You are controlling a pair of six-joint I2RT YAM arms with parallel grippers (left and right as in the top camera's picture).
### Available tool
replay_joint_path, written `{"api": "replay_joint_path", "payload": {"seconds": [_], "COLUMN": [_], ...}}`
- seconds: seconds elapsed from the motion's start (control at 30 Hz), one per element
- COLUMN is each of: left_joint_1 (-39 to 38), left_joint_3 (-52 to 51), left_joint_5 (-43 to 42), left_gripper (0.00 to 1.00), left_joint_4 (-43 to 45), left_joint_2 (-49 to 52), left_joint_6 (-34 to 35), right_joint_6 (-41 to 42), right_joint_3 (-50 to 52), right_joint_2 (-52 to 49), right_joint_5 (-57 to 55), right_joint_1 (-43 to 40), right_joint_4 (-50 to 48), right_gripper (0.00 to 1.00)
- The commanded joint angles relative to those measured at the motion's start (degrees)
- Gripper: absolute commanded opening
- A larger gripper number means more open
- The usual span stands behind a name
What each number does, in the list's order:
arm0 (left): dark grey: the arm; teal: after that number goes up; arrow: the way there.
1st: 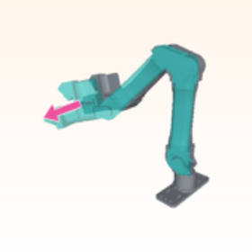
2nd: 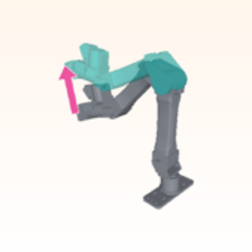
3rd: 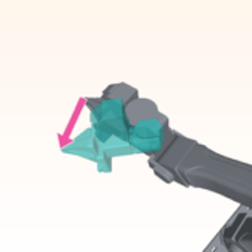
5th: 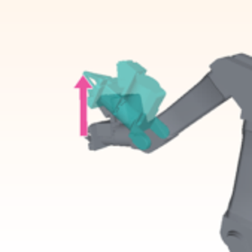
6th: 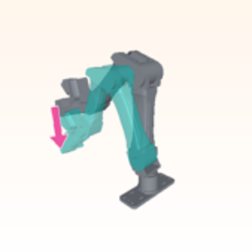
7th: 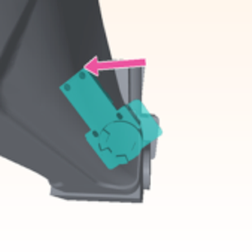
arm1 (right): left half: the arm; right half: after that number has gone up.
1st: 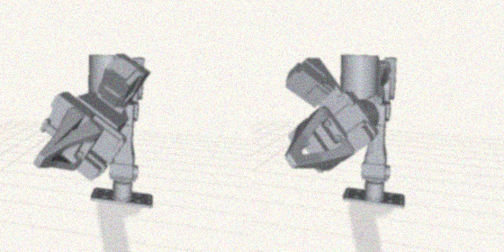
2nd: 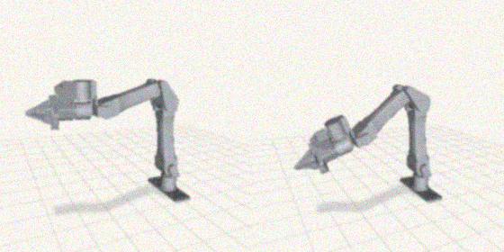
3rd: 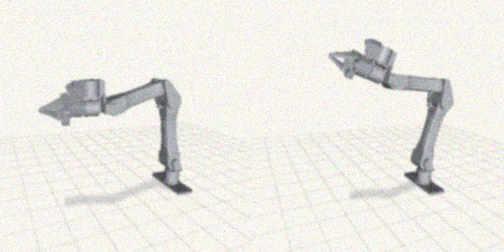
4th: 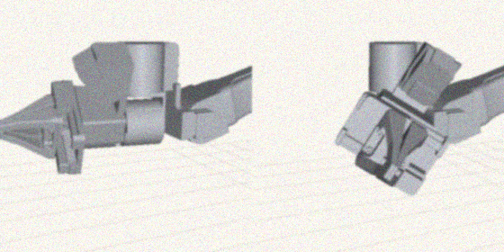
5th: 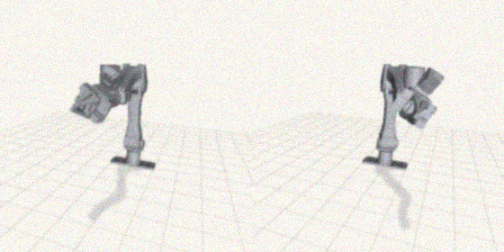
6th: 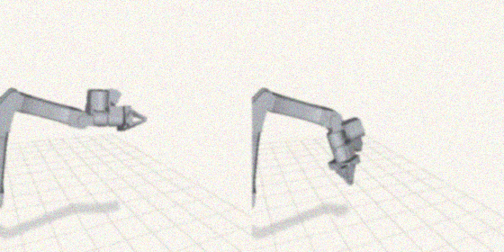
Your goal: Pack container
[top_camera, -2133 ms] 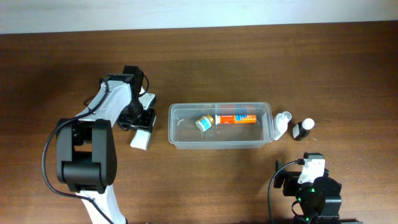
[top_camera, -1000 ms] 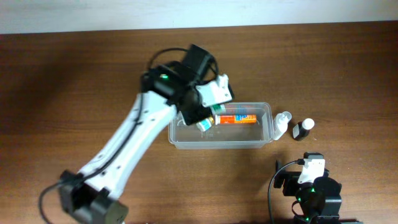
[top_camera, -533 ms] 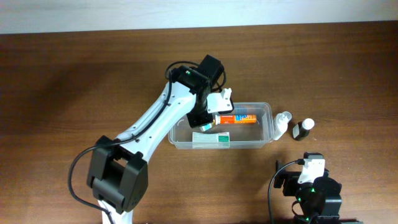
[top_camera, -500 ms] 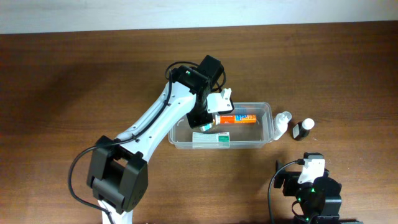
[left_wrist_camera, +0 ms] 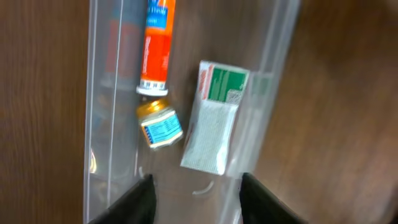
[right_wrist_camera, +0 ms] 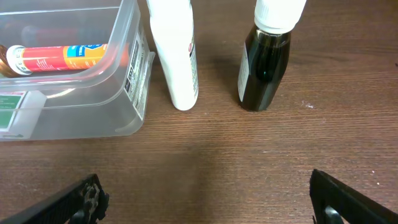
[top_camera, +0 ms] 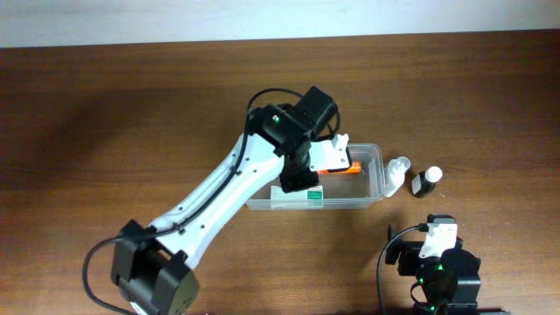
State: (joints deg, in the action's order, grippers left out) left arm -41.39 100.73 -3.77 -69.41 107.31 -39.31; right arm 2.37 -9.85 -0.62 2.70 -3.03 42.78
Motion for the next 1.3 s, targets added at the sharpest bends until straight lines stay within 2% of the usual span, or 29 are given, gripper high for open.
{"api": "replay_joint_path", "payload": {"seconds": [0.0,0.17,0.27,0.37,0.57,0.63,0.67,0.7,0.73,0.87,1.03,1.07,1.17,1.27], "left_joint_1": [0.24,2.73,5.92,10.01,23.89,28.83,31.54,33.55,35.39,40.37,41.62,41.62,41.59,41.59], "left_joint_3": [1.05,3.85,6.97,8.5,8.57,8.57,8.57,8.57,8.57,8.57,8.57,8.57,8.57,8.57], "left_joint_5": [-1.42,1.86,6.43,7.96,8.15,8.11,8.09,8.09,8.09,8.11,8.11,8.11,8.11,8.11], "left_gripper": [0.33,0.44,0.59,0.66,0.8,0.83,0.86,0.96,0.99,0.99,0.99,1.0,0.99,0.99], "left_joint_4": [-0.63,-3.65,-5.25,-6.12,-9.11,-10.49,-11.28,-11.91,-12.59,-15.32,-16.79,-16.79,-16.79,-16.79], "left_joint_2": [-1.77,-7.13,-12.46,-17.42,-26.47,-28.22,-28.96,-29.49,-29.88,-30.53,-30.45,-30.45,-30.45,-30.45], "left_joint_6": [6.67,13.33,19.39,24.11,35.98,37.92,38.12,38.12,38.12,38.07,38.05,38.05,38.05,38.05], "right_joint_6": [-0.02,-0.02,-0.02,-0.02,-0.02,-0.02,-0.02,-0.02,0.0,0.02,0.04,1.22,15.5,18.1], "right_joint_3": [0.52,0.52,0.52,0.52,0.52,0.52,0.52,0.52,0.55,0.55,0.52,0.52,0.02,-3.54], "right_joint_2": [0.44,0.44,0.44,0.44,0.44,0.44,0.42,0.44,0.44,0.44,0.42,0.44,0.42,0.17], "right_joint_5": [0.09,0.09,0.09,0.09,0.09,0.09,0.04,0.11,0.39,8.2,20.65,21.57,22.77,27.5], "right_joint_1": [-0.37,-0.37,-0.37,-0.37,-0.37,-0.37,-0.37,-0.37,-0.37,-0.37,-0.37,-0.37,-0.37,-0.37], "right_joint_4": [-0.02,-0.02,-0.02,-0.02,-0.02,-0.02,-0.22,-1.14,-2.71,-8.87,-7.74,-8.09,-14.51,-21.88], "right_gripper": [0.98,0.98,0.98,0.98,0.98,0.98,0.98,0.98,0.98,0.98,0.98,0.98,0.98,0.98]}}
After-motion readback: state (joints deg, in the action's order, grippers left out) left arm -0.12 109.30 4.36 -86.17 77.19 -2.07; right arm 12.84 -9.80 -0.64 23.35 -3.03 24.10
